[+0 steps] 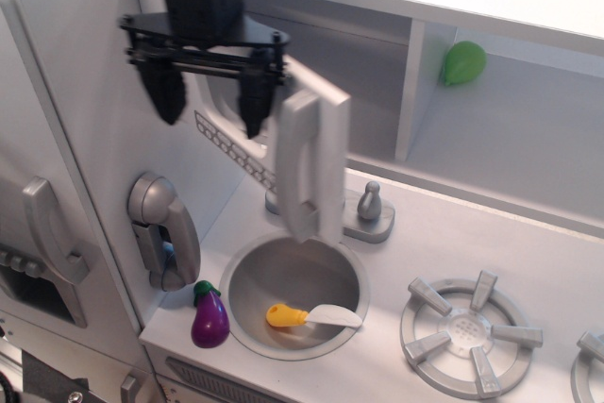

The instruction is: Close microwave

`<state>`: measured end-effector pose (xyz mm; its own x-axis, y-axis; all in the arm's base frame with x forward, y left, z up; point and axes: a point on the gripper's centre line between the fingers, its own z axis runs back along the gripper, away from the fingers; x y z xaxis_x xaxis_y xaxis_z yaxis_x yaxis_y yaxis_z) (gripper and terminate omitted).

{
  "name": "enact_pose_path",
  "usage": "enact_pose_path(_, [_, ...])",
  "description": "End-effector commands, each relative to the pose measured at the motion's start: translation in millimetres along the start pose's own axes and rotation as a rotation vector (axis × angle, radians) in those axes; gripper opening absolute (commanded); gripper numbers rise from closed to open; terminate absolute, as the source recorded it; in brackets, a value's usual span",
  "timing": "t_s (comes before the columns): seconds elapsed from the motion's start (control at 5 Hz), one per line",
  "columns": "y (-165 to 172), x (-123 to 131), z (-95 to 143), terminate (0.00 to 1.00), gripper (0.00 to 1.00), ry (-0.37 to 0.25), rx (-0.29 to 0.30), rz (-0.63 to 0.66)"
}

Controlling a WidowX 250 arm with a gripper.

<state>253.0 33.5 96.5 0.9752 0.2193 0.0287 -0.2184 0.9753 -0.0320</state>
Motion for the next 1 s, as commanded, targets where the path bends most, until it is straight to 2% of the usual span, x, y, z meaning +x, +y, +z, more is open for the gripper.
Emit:
enact_pose_path(0.0, [-30,26,11,0.0,1.0,-0.204,-0.053,-0.011])
enact_pose_path(0.2, [-39,39,14,0.0,1.0,-0.321,-0.079,-0.022])
enact_pose_path(0.6, [-43,59,21,0.0,1.0,-0.466,-0.118,0.0])
enact_pose_path(0.8, [-41,60,19,0.0,1.0,-0.418,-0.099,0.015])
